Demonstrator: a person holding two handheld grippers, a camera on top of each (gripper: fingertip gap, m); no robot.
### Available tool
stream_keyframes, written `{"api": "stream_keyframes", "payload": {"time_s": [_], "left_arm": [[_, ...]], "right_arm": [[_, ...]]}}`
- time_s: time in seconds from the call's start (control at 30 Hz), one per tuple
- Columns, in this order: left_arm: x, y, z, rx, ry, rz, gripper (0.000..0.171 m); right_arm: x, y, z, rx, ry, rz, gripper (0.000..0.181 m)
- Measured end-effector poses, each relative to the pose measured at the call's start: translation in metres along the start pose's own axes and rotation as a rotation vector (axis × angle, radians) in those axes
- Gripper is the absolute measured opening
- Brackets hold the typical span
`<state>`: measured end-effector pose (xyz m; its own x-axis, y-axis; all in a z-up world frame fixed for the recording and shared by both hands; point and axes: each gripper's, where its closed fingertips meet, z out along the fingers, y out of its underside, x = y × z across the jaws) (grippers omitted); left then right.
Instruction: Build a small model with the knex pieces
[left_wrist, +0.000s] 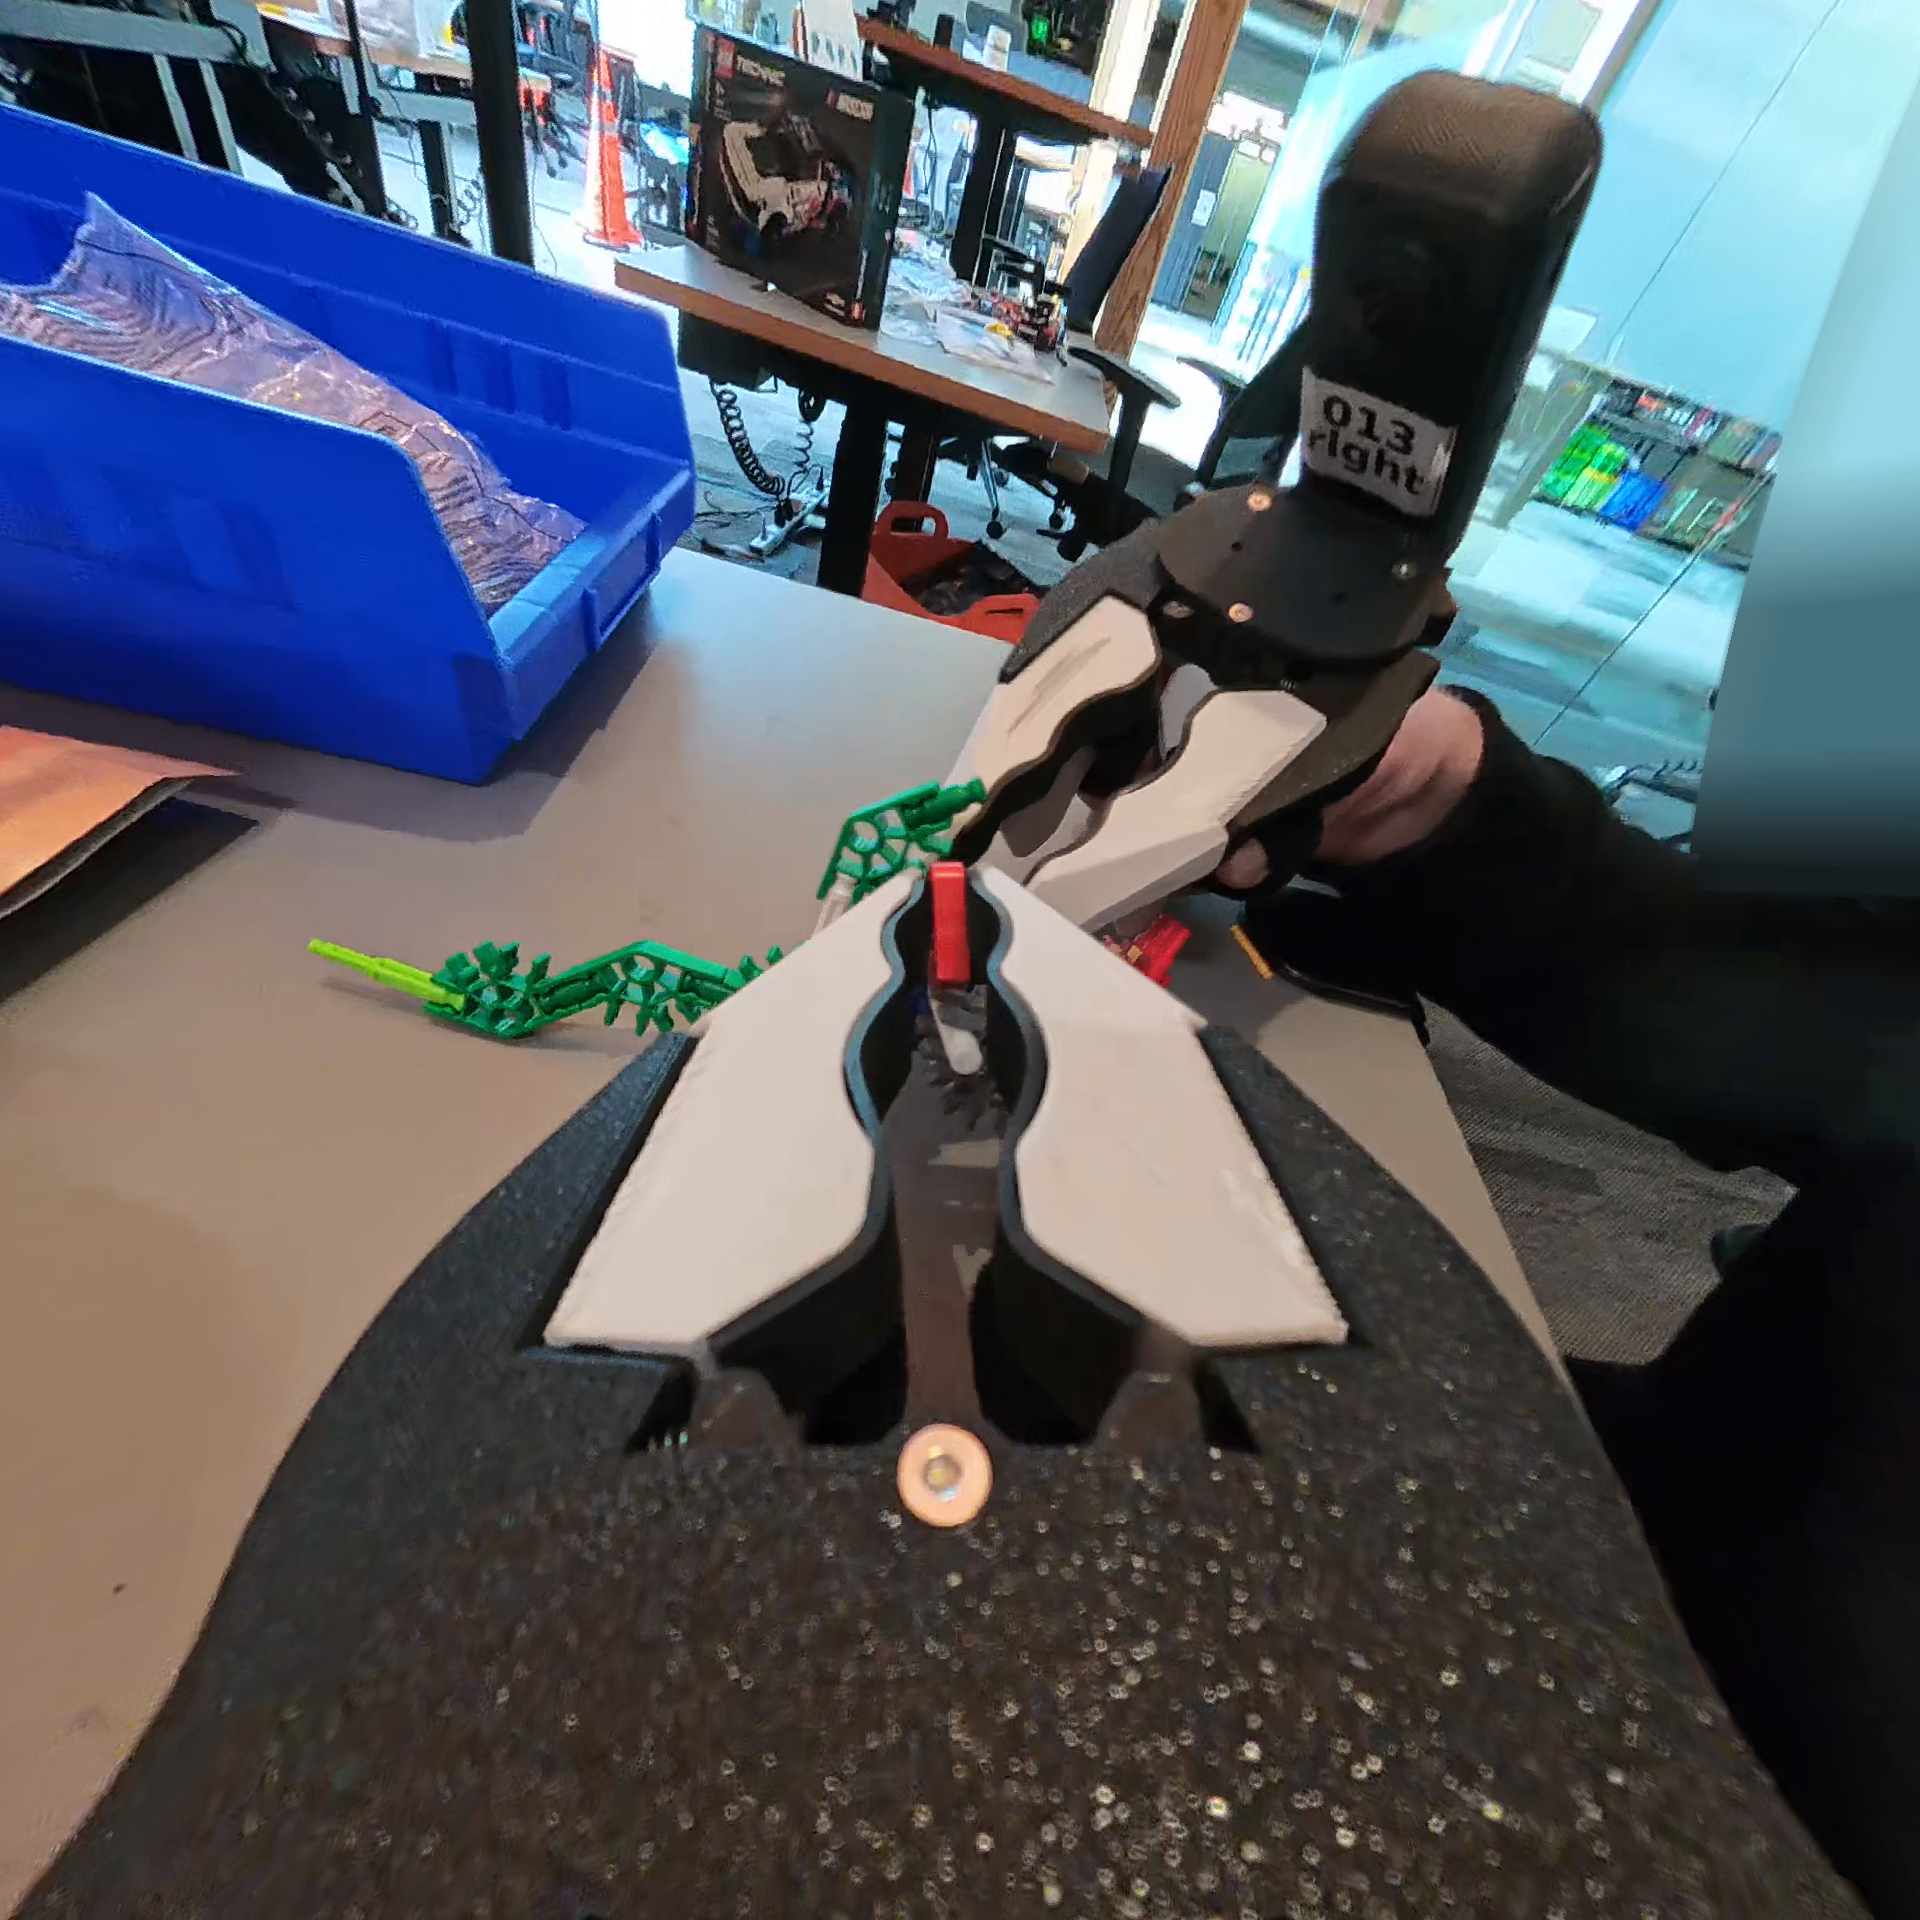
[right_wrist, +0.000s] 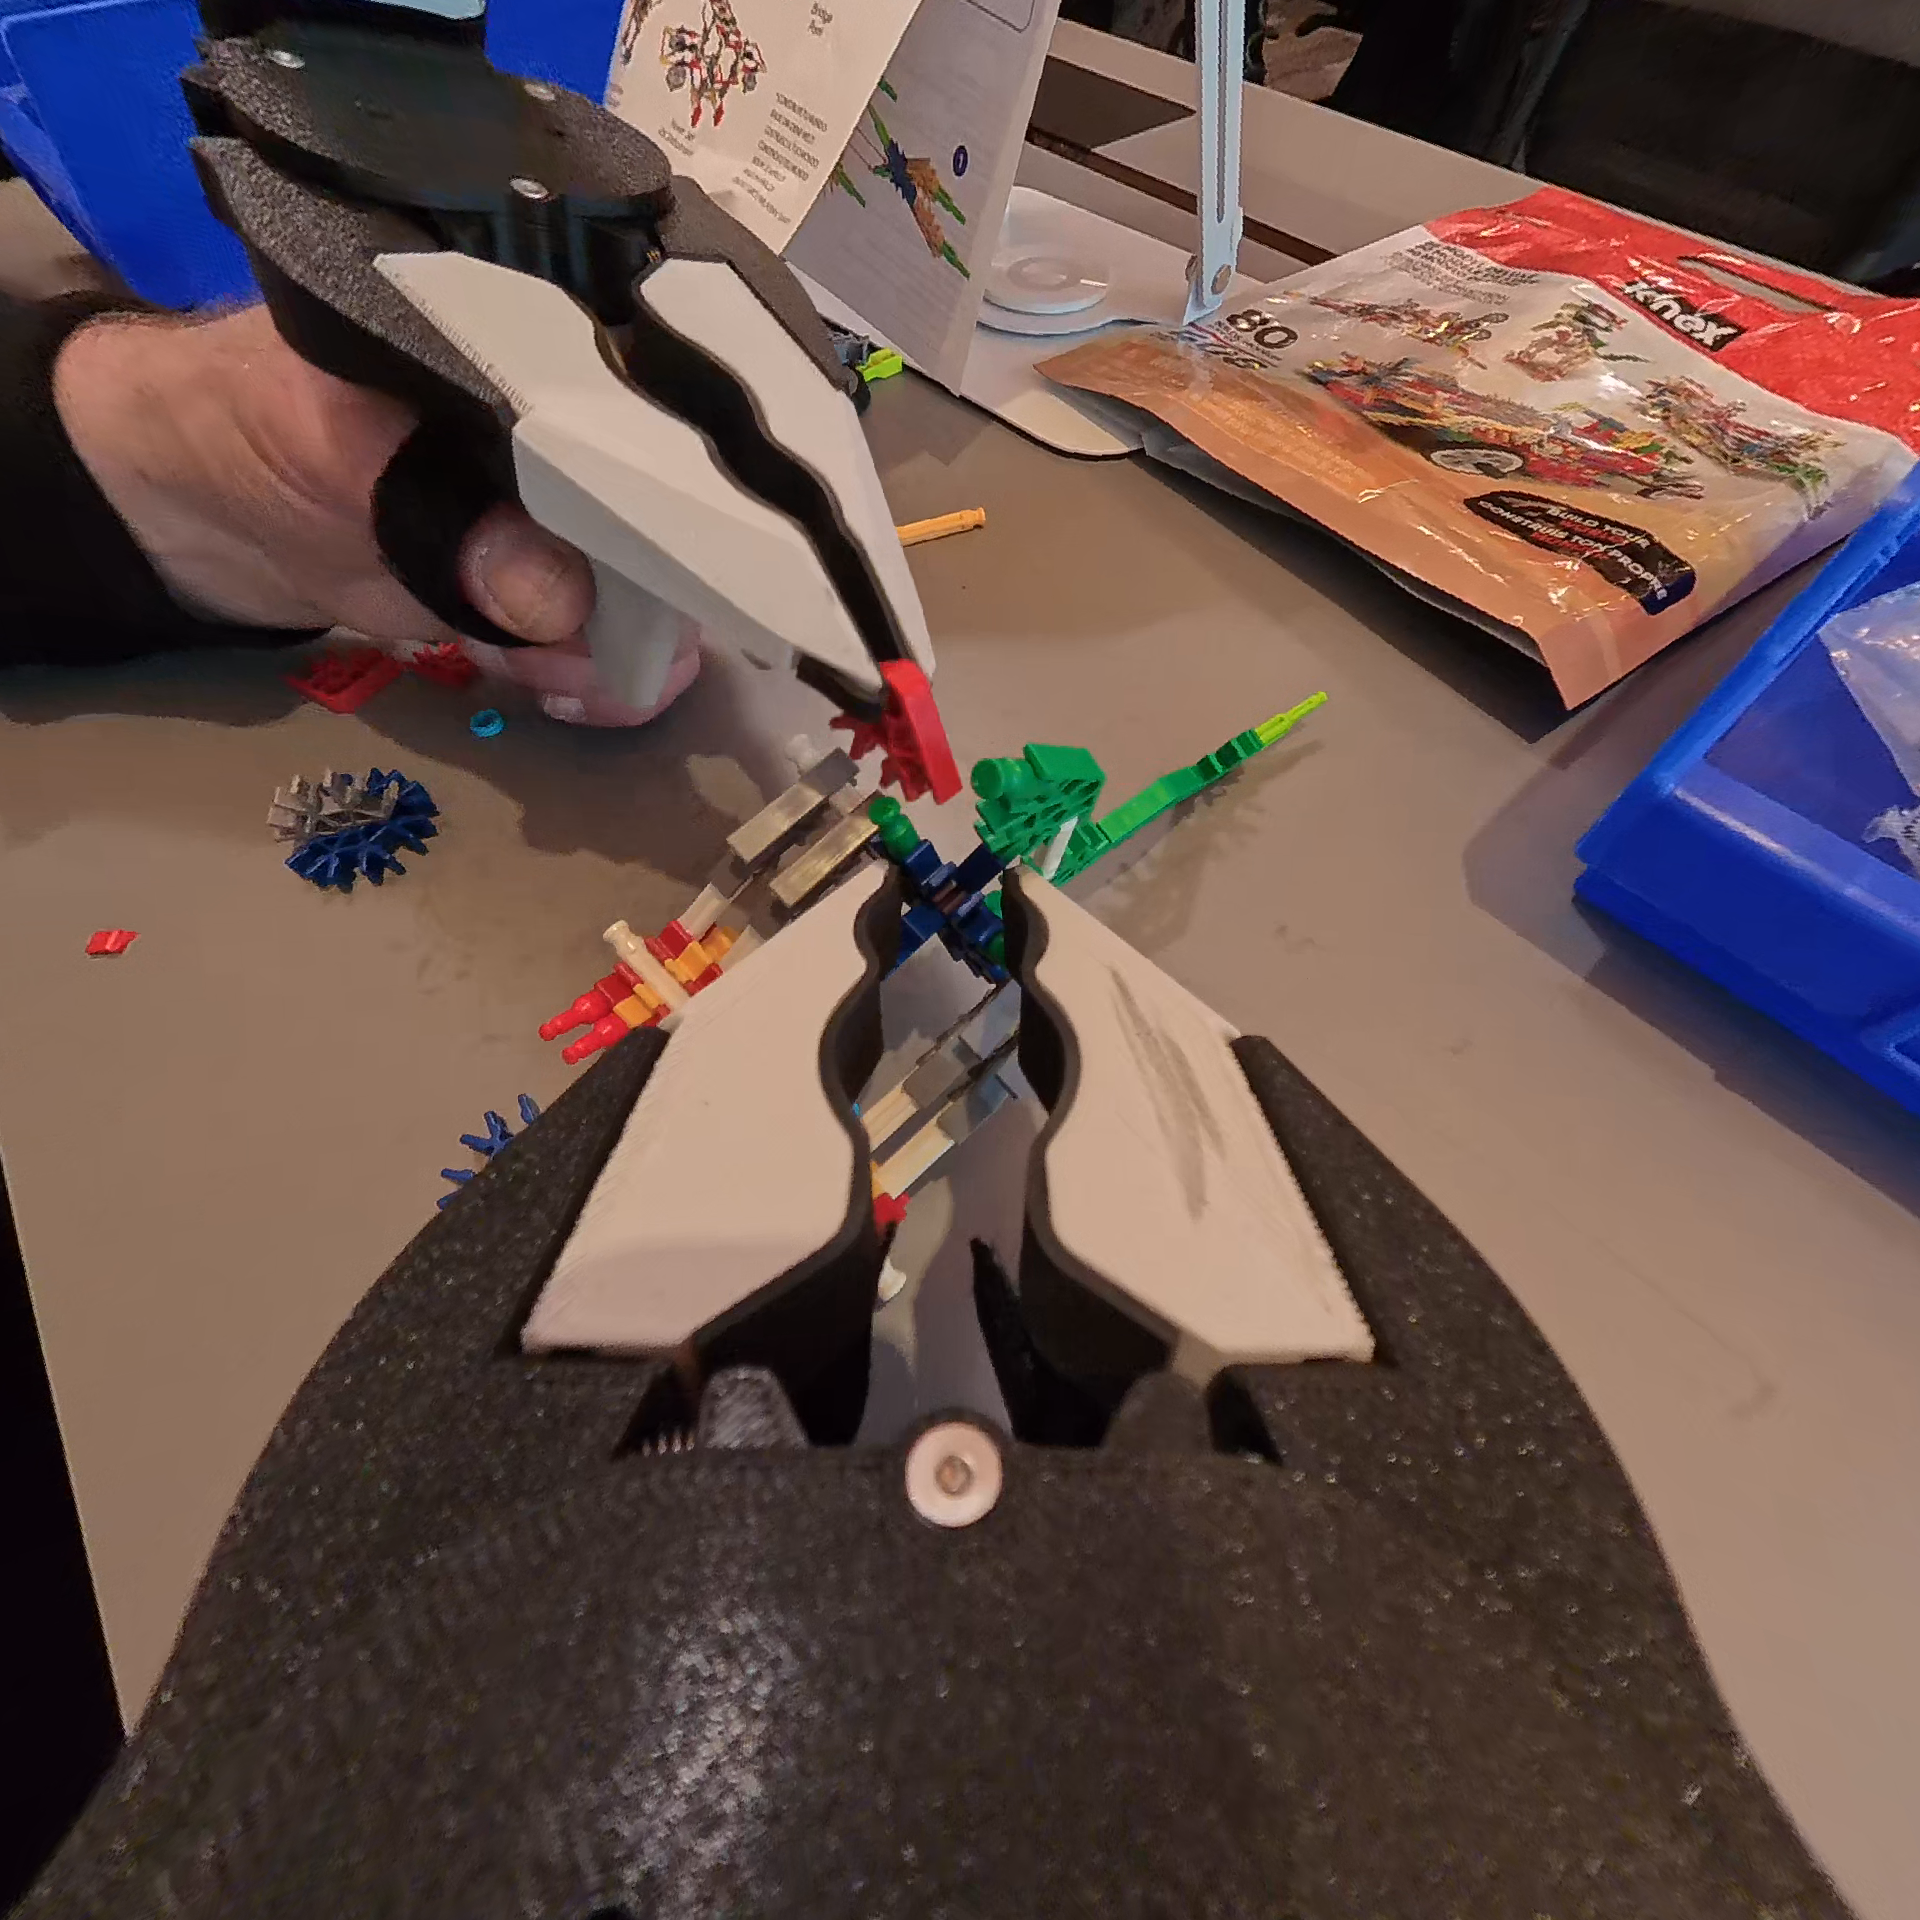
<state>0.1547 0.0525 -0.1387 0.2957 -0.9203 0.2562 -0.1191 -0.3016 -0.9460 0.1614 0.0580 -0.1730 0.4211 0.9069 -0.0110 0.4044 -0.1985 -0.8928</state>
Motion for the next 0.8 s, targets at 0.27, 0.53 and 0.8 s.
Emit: {"api": "stream_keyframes", "payload": {"time_s": [0.27, 0.53, 0.8], "left_arm": [[0.014, -0.033, -0.012, 0.204, 0.121, -0.112, 0.005], [0.039, -0.048, -0.008, 0.287, 0.203, -0.08, 0.005], [0.037, -0.04, -0.01, 0.132, 0.157, 0.097, 0.011]], "right_arm": [[0.002, -0.031, -0.031, 0.098, 0.068, -0.045, 0.023], [-0.028, -0.065, -0.031, 0.241, -0.2, 0.09, 0.016], [-0.031, -0.062, -0.036, 0.068, -0.219, -0.094, 0.005]]}}
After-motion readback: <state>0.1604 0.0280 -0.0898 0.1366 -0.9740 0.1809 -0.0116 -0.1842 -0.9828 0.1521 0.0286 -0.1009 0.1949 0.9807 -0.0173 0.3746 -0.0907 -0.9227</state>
